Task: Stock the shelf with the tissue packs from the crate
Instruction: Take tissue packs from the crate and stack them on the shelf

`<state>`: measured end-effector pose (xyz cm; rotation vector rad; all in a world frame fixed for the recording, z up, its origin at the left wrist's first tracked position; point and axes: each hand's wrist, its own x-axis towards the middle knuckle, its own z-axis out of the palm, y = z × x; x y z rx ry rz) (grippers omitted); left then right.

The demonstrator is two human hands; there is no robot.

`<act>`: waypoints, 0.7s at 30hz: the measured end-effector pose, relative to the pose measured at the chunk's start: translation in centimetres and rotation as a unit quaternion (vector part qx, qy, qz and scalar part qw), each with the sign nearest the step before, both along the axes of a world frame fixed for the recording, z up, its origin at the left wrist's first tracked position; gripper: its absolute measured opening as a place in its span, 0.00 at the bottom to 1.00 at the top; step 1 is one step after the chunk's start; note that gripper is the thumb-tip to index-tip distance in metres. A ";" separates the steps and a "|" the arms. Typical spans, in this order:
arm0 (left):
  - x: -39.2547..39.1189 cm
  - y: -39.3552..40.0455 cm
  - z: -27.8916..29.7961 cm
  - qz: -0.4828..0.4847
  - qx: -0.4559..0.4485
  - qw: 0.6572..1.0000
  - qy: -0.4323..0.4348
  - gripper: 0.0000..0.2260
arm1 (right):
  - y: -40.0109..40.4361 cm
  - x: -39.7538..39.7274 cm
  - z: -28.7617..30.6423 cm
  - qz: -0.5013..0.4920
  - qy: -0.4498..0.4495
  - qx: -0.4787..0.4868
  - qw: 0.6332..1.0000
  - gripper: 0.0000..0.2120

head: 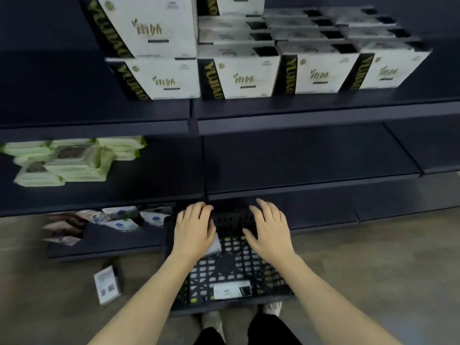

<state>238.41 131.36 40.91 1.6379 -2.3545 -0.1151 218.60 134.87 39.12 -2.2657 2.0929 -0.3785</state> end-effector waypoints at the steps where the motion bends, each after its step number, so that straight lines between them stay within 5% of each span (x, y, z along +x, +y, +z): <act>1: 0.2 0.5 -1.0 0.003 0.021 1.000 -0.008 0.15 | 0.5 0.0 -1.0 0.000 0.004 0.025 1.000 0.26; 12: 0.1 3.0 -13.9 -0.008 0.215 0.973 -0.082 0.19 | 3.3 0.9 -13.7 -0.008 0.013 0.216 0.976 0.34; 21: -1.4 4.8 -26.7 -0.053 0.350 0.917 -0.186 0.29 | 4.0 -0.1 -25.2 0.017 0.086 0.335 0.938 0.42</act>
